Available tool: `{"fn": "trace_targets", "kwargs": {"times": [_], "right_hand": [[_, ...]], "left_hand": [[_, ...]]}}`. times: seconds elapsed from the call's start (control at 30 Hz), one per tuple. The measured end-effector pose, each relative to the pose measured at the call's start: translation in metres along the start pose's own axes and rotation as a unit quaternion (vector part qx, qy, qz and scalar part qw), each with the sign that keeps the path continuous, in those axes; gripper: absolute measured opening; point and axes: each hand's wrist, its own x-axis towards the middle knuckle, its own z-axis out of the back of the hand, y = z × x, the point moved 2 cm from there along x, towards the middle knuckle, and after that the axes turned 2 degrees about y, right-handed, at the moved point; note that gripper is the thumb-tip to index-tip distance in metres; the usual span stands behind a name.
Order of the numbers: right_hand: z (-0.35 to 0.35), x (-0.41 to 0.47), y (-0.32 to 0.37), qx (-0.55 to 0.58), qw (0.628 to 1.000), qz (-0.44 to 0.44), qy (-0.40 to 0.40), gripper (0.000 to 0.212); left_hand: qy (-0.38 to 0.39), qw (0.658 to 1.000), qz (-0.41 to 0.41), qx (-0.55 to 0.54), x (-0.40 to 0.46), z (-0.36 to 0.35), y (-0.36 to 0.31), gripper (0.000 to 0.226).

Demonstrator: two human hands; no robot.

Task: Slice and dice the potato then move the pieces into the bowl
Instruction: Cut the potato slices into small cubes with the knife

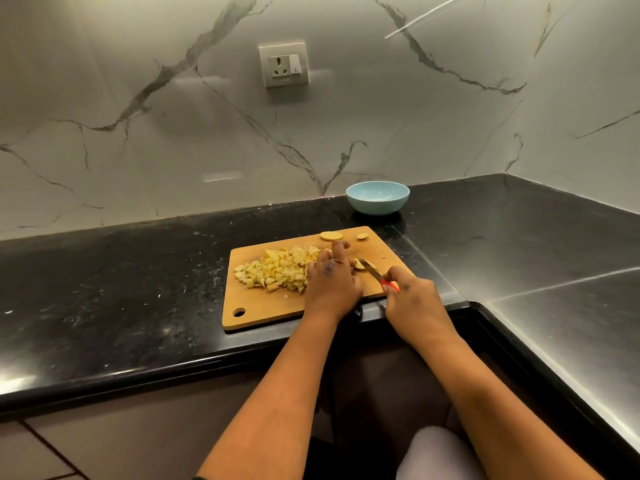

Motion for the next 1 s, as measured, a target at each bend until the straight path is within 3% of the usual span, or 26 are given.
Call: {"fn": "trace_targets", "kwargs": {"times": [0.53, 0.77, 1.0], "right_hand": [[-0.008, 0.006, 0.011, -0.121, 0.993, 0.004, 0.009, 0.014], [-0.004, 0.021, 0.017, -0.119, 0.99, -0.037, 0.065, 0.015], [0.014, -0.002, -0.006, -0.063, 0.996, -0.038, 0.056, 0.01]], "left_hand": [[-0.033, 0.998, -0.012, 0.059, 0.005, -0.007, 0.003, 0.045], [-0.027, 0.997, -0.01, 0.077, 0.007, -0.01, 0.005, 0.043], [-0.026, 0.998, -0.013, 0.052, 0.004, -0.008, 0.005, 0.042]]}}
